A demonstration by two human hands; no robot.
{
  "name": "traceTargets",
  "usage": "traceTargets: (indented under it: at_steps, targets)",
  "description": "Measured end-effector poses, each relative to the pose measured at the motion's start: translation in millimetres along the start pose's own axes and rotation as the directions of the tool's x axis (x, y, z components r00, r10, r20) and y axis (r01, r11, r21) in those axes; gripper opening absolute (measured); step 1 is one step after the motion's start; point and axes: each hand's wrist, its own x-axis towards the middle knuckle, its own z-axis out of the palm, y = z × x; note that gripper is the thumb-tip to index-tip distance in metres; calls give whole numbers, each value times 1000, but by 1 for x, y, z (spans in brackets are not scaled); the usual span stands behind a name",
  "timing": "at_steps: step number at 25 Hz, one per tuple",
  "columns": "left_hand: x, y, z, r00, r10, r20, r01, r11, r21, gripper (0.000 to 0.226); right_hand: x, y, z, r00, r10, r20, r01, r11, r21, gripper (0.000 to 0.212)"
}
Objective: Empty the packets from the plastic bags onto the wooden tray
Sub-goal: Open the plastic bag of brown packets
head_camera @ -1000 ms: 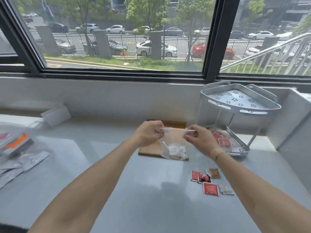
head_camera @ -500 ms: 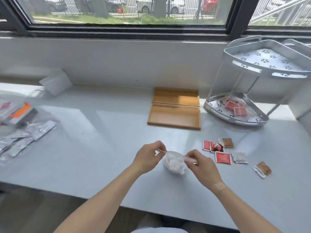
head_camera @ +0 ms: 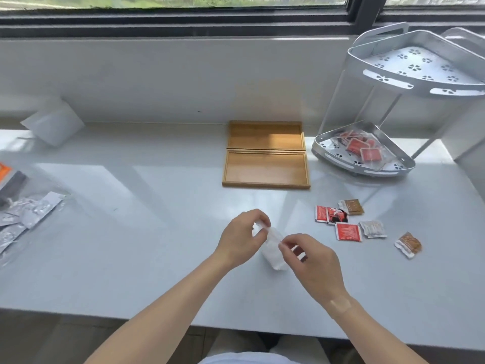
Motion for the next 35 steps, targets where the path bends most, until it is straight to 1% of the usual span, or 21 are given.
traceTargets:
  at_steps: [2, 3, 4, 5, 6, 7, 8, 9, 10, 11, 13, 15, 18, 20, 23, 25, 27, 28, 31, 32, 35]
  targets:
    - [8, 8, 2, 1000, 15, -28, -14, 999, 45, 28, 2, -3, 1, 998, 48, -29, -48, 999, 21, 4]
    - [10, 12, 3, 998, 9, -64, -5, 998, 57, 34, 3, -4, 2, 996, 73, -46, -72, 997, 28, 5]
    - [9, 16, 3, 993, -15, -119, 23, 998, 61, 35, 5, -6, 3, 994, 95, -63, -93, 995, 32, 5]
    - [7, 19, 2, 982, -64, -176, 72, 997, 38, 29, 6, -8, 4, 991, 109, -79, -106, 994, 34, 5]
    - [4, 21, 1, 969, -150, -196, 145, 989, -40, 19, 7, -9, 5, 989, 116, -93, -113, 993, 32, 5]
    - [0, 23, -1, 951, -270, -150, 246, 956, -161, 18, 8, -11, 7, 988, 117, -104, -115, 993, 26, 5]
    - [-3, 26, -4, 924, -378, -47, 353, 896, -270, 27, 9, -13, 9, 987, 116, -111, -115, 993, 18, 6]
    - [-6, 27, -5, 894, -443, 69, 440, 836, -327, 36, 9, -15, 11, 987, 111, -113, -111, 994, 8, 7]
    - [-8, 29, -6, 873, -464, 152, 488, 807, -333, 40, 9, -17, 12, 989, 104, -108, -105, 994, -4, 8]
    - [-8, 30, -7, 867, -462, 188, 499, 801, -331, 38, 9, -18, 13, 990, 103, -92, -105, 994, -12, 12]
    - [-7, 32, -8, 870, -455, 188, 493, 803, -336, 22, 9, -20, 13, 992, 123, -42, -123, 992, -5, 20]
    - [-6, 31, -11, 868, -457, 194, 497, 791, -357, 13, 11, -19, 11, 990, 138, 13, -138, 990, 15, 24]
    - [-4, 29, -16, 867, -451, 213, 498, 799, -336, 12, 16, -17, 6, 987, 138, 82, -143, 988, 57, 26]
    - [-2, 28, -18, 874, -444, 197, 485, 822, -299, 12, 19, -18, 3, 987, 126, 98, -133, 989, 64, 26]
    - [1, 29, -17, 892, -417, 172, 448, 866, -222, 14, 26, -19, 1, 986, 135, 98, -138, 990, 28, 25]
    - [1, 29, -17, 899, -403, 173, 432, 881, -194, 17, 32, -19, 0, 976, 175, 133, -176, 984, 0, 29]
    - [3, 28, -17, 903, -389, 184, 420, 889, -184, 20, 39, -17, -1, 951, 235, 202, -240, 971, -1, 29]
    - [4, 27, -17, 906, -378, 191, 411, 893, -185, 21, 42, -17, -3, 932, 269, 243, -285, 958, 33, 25]
    - [7, 24, -19, 914, -342, 218, 387, 898, -212, 20, 52, -16, -9, 854, 335, 397, -445, 866, 226, 9]
    - [9, 23, -20, 916, -326, 232, 377, 897, -231, 19, 55, -15, -12, 829, 342, 443, -486, 832, 268, 6]
    - [13, 19, -24, 916, -282, 284, 357, 897, -259, 16, 63, -14, -18, 786, 341, 515, -532, 798, 284, 10]
